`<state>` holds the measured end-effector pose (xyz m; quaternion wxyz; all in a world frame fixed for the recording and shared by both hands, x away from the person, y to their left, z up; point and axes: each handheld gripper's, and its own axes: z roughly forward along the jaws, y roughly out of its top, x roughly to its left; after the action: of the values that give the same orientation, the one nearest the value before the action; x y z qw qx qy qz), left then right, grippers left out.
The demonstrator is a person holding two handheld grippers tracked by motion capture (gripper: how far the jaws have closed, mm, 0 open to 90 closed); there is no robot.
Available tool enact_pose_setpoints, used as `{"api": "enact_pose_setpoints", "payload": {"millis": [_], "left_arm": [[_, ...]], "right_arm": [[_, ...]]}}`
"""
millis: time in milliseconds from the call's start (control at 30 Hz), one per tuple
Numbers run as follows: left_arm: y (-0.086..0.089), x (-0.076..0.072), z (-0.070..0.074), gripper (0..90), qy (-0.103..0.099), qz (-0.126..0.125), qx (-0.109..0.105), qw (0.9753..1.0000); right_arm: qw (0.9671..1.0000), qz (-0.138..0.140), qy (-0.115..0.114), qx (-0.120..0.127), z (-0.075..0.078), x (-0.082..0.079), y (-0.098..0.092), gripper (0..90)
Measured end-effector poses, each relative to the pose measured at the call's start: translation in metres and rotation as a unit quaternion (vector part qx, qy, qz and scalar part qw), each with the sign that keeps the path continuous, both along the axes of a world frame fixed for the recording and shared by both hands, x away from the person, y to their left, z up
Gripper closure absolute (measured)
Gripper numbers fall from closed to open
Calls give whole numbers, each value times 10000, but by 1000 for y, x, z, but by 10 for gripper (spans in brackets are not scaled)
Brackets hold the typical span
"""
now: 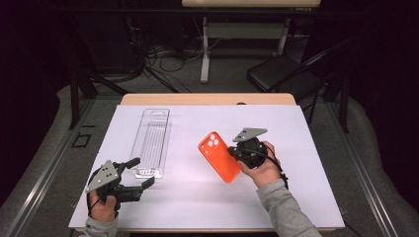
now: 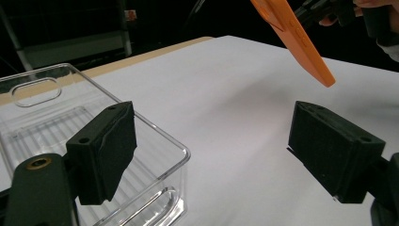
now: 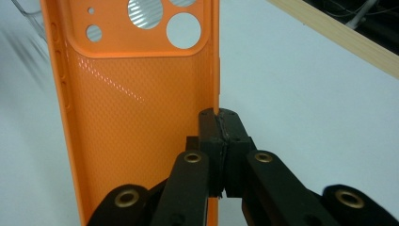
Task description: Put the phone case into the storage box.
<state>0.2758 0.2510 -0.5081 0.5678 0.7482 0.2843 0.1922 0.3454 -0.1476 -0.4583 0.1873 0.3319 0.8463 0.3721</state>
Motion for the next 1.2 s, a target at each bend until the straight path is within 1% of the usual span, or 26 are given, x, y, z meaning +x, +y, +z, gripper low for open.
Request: {"api": "enact_pose_setpoints", "payload": {"millis": [133, 200, 233, 300, 400, 467, 500, 600, 700, 800, 933, 1067, 1133, 1200], "left_arm": [[-10, 3, 3, 158, 153, -67, -18, 9999], [-16, 5, 4, 159, 196, -109, 60, 9997], [-18, 6, 4, 159, 210, -150, 114, 9996], [-24, 9, 6, 159, 225, -222, 114, 9994], [-31, 14, 11, 159, 254, -352, 113, 9990], [-37, 16, 15, 160, 248, -398, 179, 9987], [-39, 18, 17, 160, 252, -403, 188, 9987], [-47, 23, 22, 175, 323, -256, 227, 9989], [-53, 28, 26, 225, 336, -226, 295, 9987], [-58, 32, 30, 225, 339, -227, 354, 9985], [-66, 40, 36, 226, 473, -236, 392, 9978], [-75, 46, 46, 232, 490, -314, 456, 9973], [-81, 48, 50, 234, 452, -363, 511, 9970], [-87, 50, 54, 235, 502, -411, 545, 9964]], "right_arm": [[9998, -32, -78, 163, -3, -3, 0, 895], [9998, -44, -132, 122, -4, -4, 0, 895], [9997, -55, -178, 142, -4, -4, -1, 894], [9995, -93, -182, 230, -4, -5, -2, 894], [9992, -94, -247, 315, -4, -6, -3, 894], [9990, -120, -278, 341, -4, -7, -3, 894], [9989, -131, -285, 355, -3, -7, -3, 895], [9982, -182, -338, 459, -2, -8, -4, 894], [9977, -206, -384, 511, -1, -8, -5, 895], [9973, -243, -411, 566, 0, -8, -5, 894], [9967, -291, -431, 631, 2, -8, -7, 894], [9956, -321, -440, 768, 6, -6, -7, 895], [9951, -317, -463, 812, 8, -6, -5, 895], [9946, -317, -499, 854, 10, -6, -2, 894]]}}
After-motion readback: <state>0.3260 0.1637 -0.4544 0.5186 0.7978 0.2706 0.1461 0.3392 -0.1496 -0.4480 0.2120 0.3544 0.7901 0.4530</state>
